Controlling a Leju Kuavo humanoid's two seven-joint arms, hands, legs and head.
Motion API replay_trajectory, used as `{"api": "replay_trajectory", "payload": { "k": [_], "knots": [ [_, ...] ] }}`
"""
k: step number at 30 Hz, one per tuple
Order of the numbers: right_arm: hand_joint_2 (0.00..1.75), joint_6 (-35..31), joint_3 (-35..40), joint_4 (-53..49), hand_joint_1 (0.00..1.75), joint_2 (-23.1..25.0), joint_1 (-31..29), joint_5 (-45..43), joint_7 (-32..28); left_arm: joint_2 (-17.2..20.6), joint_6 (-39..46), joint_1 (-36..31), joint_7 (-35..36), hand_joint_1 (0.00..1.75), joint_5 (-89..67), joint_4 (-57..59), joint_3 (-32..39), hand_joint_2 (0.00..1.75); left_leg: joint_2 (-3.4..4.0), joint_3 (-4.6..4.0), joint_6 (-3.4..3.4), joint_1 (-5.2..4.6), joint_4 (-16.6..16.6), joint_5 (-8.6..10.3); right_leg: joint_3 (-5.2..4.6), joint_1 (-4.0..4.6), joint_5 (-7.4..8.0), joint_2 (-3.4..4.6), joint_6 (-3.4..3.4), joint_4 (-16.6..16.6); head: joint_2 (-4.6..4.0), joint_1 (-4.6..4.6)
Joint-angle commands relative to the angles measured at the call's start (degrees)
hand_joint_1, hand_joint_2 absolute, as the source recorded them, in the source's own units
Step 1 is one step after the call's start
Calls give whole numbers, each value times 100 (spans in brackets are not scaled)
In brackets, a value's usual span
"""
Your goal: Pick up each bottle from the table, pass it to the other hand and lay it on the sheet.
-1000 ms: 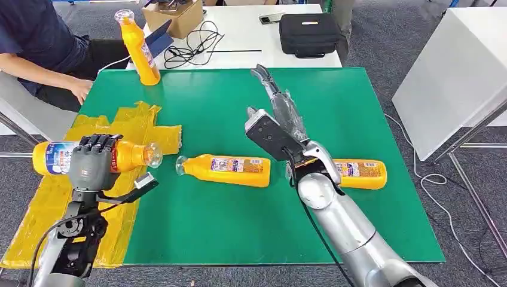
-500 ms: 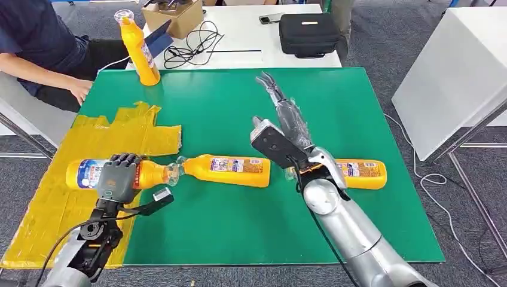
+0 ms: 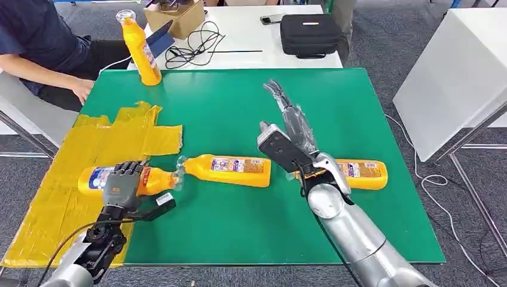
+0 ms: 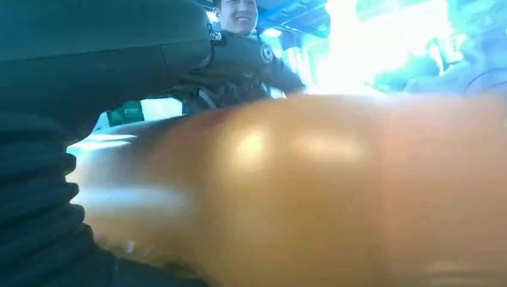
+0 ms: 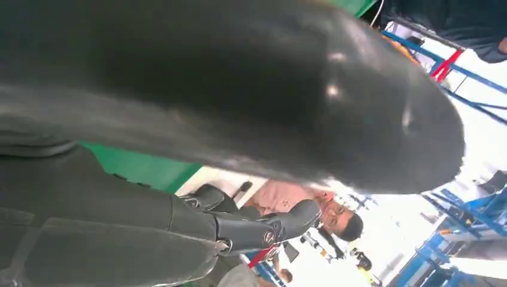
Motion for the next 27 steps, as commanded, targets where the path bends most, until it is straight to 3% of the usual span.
{"api": "replay_trajectory", "payload": {
  "k": [1, 27],
  "knots": [
    [0, 110, 91, 148, 0, -144, -191, 60, 34, -151, 64, -378, -158, 0, -69, 1671, -268, 0, -8, 24, 1, -6, -7, 2, 26, -6, -4, -18, 8, -5, 0, 0],
    [0, 122, 50, 165, 0, -144, -142, 78, 24, -164, 64, -497, -405, 0, 17, 1834, -270, 0, -6, 69, -1, -6, -10, 11, 72, -5, 1, -15, 10, -6, 0, -2]
  ]
}}
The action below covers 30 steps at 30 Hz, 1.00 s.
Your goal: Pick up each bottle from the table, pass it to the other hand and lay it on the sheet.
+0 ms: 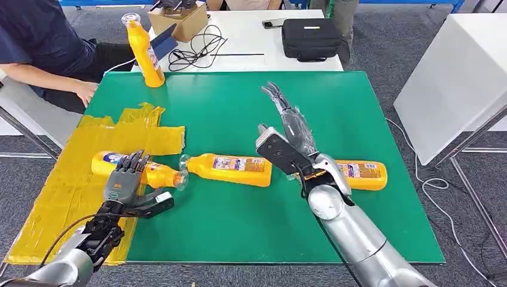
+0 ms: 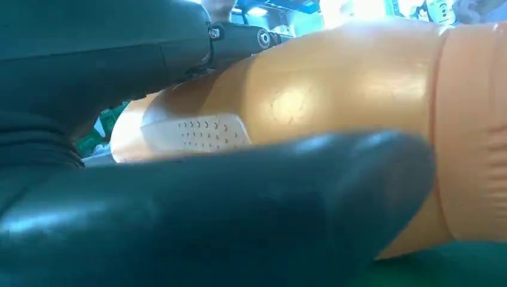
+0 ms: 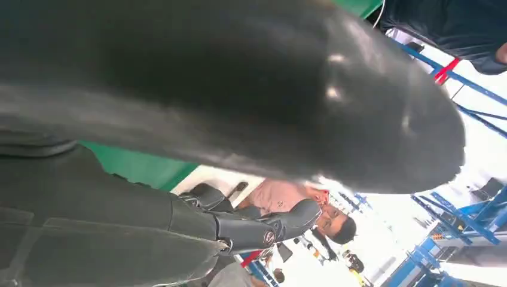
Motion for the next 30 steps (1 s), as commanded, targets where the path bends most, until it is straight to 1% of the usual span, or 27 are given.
{"api": "replay_trajectory", "payload": {
  "k": [1, 5, 8, 10, 11, 12, 25, 28, 30],
  "knots": [
    [0, 34, 53, 165, 0, -118, -167, -3, 18, -132, 64, 104, -25, 0, -34, 532, -206, 0, 11, 9, 3, -7, -6, -1, 5, -7, 1, 6, 9, -4, 0, 0],
    [0, 34, 53, 165, 0, -118, -167, -3, 18, -132, 64, 104, -25, 0, -34, 532, -206, 0, 17, 10, 2, -4, -7, -2, 7, -4, 3, 8, 13, -9, 0, 0],
    [0, 34, 53, 165, 0, -118, -167, -3, 18, -132, 64, 104, -25, 0, -34, 532, -206, 0, 8, 11, 2, -6, -5, -1, 8, -6, -1, 3, 7, -3, 0, -2],
    [0, 34, 53, 165, 0, -118, -167, -3, 18, -132, 64, 104, -25, 0, -34, 532, -206, 0, 11, 11, 2, -6, -6, -1, 8, -6, 1, 5, 9, -5, 0, 0],
    [0, 34, 53, 165, 0, -118, -167, -3, 18, -132, 64, 104, -25, 0, -34, 532, -206, 0, 24, 9, 2, -1, -8, -3, 7, -1, 5, 10, 18, -14, 0, -2],
    [0, 34, 53, 165, 0, -118, -167, -3, 18, -132, 64, 104, -25, 0, -34, 532, -206, 0, 9, 13, 2, -6, -6, -2, 9, -6, 0, 4, 9, -4, 0, -2],
    [0, 34, 53, 165, 0, -118, -167, -3, 18, -132, 64, 104, -25, 0, -34, 532, -206, 0, 15, 14, 2, -4, -7, -2, 12, -4, 4, 6, 13, -9, 0, -2],
    [0, 34, 53, 165, 0, -118, -167, -3, 18, -132, 64, 104, -25, 0, -34, 532, -206, 0, 6, 17, 2, -6, -6, -1, 15, -6, 0, 2, 8, -3, 0, -2],
    [0, 34, 53, 165, 0, -118, -167, -3, 18, -132, 64, 104, -25, 0, -34, 532, -206, 0, 18, 13, 2, -2, -7, -1, 11, -3, 5, 8, 14, -11, 0, -2]
  ]
}}
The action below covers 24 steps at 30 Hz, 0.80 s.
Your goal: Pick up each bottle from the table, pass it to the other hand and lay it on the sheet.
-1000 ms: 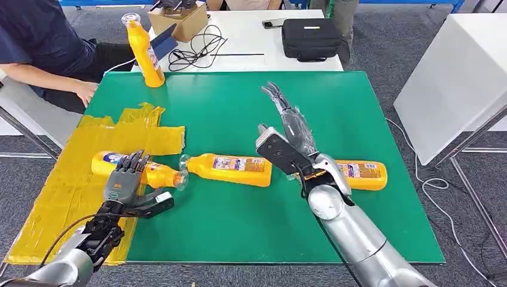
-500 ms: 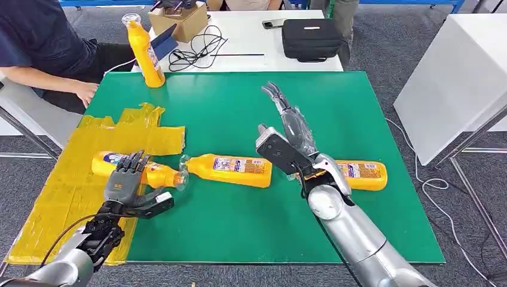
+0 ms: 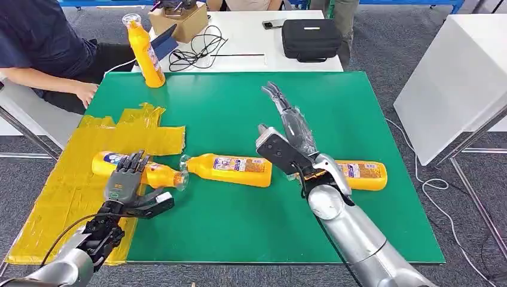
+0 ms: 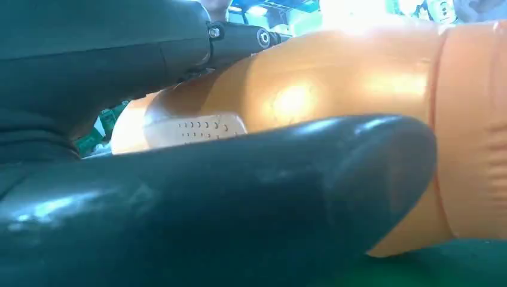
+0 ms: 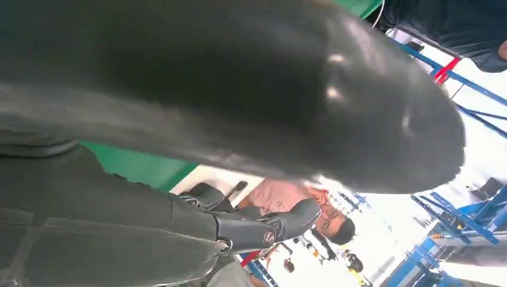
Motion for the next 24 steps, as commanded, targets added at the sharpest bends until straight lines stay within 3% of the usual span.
{"api": "replay_trajectory", "payload": {
  "k": [1, 24],
  "knots": [
    [0, 34, 55, 165, 0, -114, -167, -3, 18, -125, 64, 116, -25, 0, -34, 490, -204, 0, 10, 7, 2, -6, -5, -1, 3, -6, 0, 5, 8, -3, 0, 0],
    [0, 34, 55, 165, 0, -114, -167, -3, 18, -125, 64, 116, -25, 0, -34, 490, -204, 0, 16, 8, 2, -4, -7, -2, 4, -5, 2, 8, 12, -7, 0, -2]
  ]
}}
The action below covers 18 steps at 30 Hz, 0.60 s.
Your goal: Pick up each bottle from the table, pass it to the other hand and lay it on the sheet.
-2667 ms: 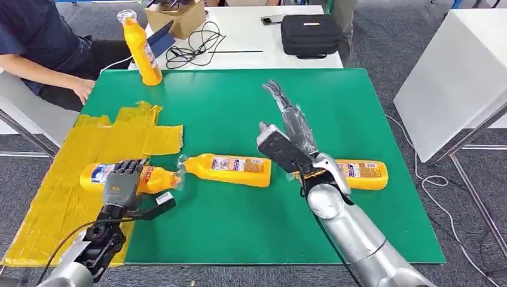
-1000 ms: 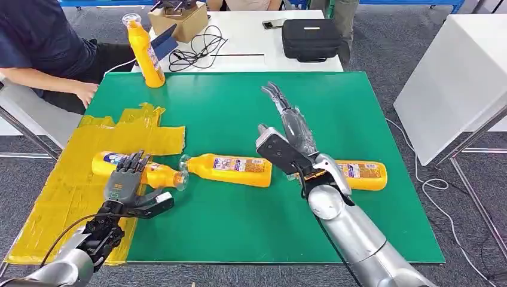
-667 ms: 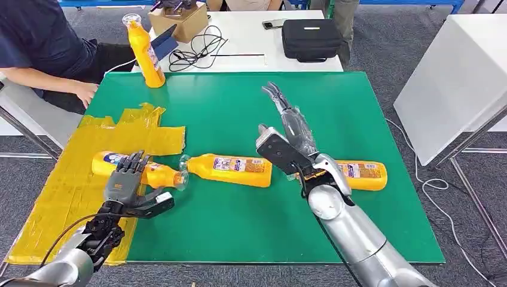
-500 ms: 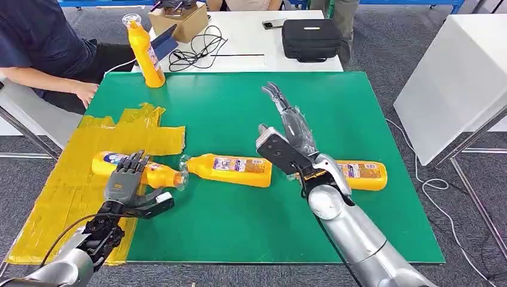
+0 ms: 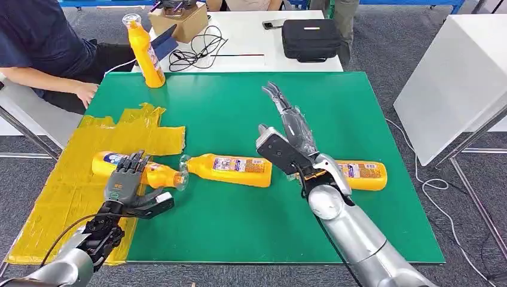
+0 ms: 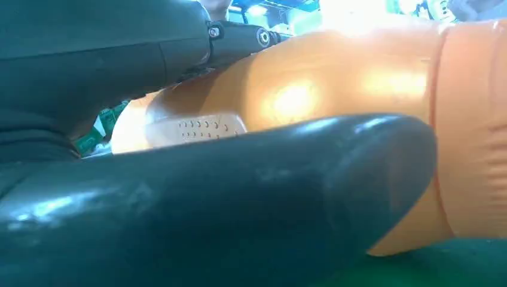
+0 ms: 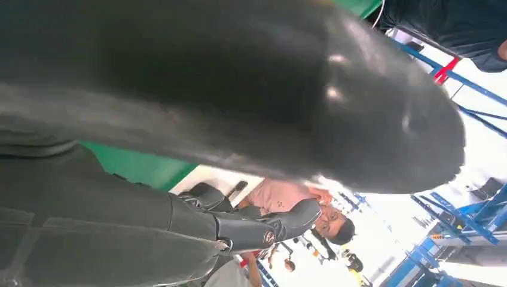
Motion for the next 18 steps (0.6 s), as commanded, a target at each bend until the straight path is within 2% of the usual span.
{"api": "replay_trajectory", "payload": {
  "k": [1, 3, 4, 5, 6, 7, 9, 10, 11, 12, 14, 15, 18],
  "knots": [
    [0, 34, 55, 165, 0, -112, -167, -3, 18, -125, 64, 121, -25, 0, -34, 482, -202, 0, 18, 5, 3, -4, -7, -2, 1, -4, 3, 9, 13, -8, 0, 0],
    [0, 34, 55, 165, 0, -112, -167, -3, 18, -125, 64, 121, -25, 0, -34, 482, -202, 0, 22, 4, 3, -3, -8, -2, 0, -3, 5, 11, 15, -11, 0, 0],
    [0, -95, -154, 144, 0, -228, 232, 462, 738, -439, -402, 841, -745, 0, 686, -238, -14, 0, 12, 7, 2, -7, -6, -1, 3, -7, 1, 6, 9, -3, 0, 0],
    [0, -207, -481, 90, 0, -481, 1025, 620, 135, 312, -74, 1584, -2815, 0, 3566, -3118, -356, 0, 16, 5, 2, -5, -6, -1, 1, -5, 3, 8, 12, -6, 0, 0],
    [0, -286, -630, 266, 0, -547, 1271, 626, -306, 229, -276, 1512, -2815, 0, 5726, -5278, -134, 0, 38, 50, 4, -10, -37, -7, 38, -9, 5, 32, 12, -36, 0, 0],
    [0, -291, -716, 421, 0, -556, 1372, 636, -588, 180, -422, 1589, -2291, 0, 7677, -7077, 56, 0, -19, 25, 4, 11, -33, 3, 44, 11, 6, -28, 14, -55, 0, 2],
    [0, -228, -724, 494, 0, -448, 1289, 647, -666, 196, -407, 1798, -2348, 0, 7656, -7142, 227, 0, -49, 4, 1, 14, 7, -3, 24, 13, -11, -56, 8, -11, 0, -17],
    [0, -161, -719, 498, 0, -379, 1227, 673, -640, 183, -408, 1887, -2620, 0, 7770, -7001, 305, 0, -77, -18, 5, 23, 34, -11, 5, 20, -21, -85, 15, 1, 0, -26],
    [0, -102, -711, 480, 0, -324, 1174, 726, -577, 161, -427, 1919, -2815, 0, 7857, -6868, 351, 0, -30, -35, 1, 22, 30, -9, -30, 14, -12, -35, 9, 2, 0, -13],
    [0, -102, -711, 480, 0, -324, 1174, 726, -577, 161, -427, 1919, -2815, 0, 7857, -6868, 351, 0, -18, -89, 8, 6, 14, 8, -80, -2, 1, -23, 10, 7, 0, -11],
    [0, -48, -691, 454, 0, -263, 1095, 766, -462, 160, -387, 1971, -2815, 0, 7850, -6914, 325, 0, 15, -87, 7, 4, 7, -1, -79, 1, 7, 5, 11, -1, 0, -31],
    [0, -27, -697, 429, 0, -262, 1094, 777, -441, 174, -335, 1992, -2815, 0, 7840, -6937, 290, 0, 37, -60, 7, -4, 7, -15, -59, -1, 2, 25, 15, -5, 0, -26],
    [0, 12, -689, 484, 0, -280, 1059, 787, -436, 213, -274, 2041, -2815, 0, 7854, -6968, 251, 0, 36, -72, 10, 3, 14, -3, -78, 2, 2, 15, 13, -2, 0, -22]
  ]
}}
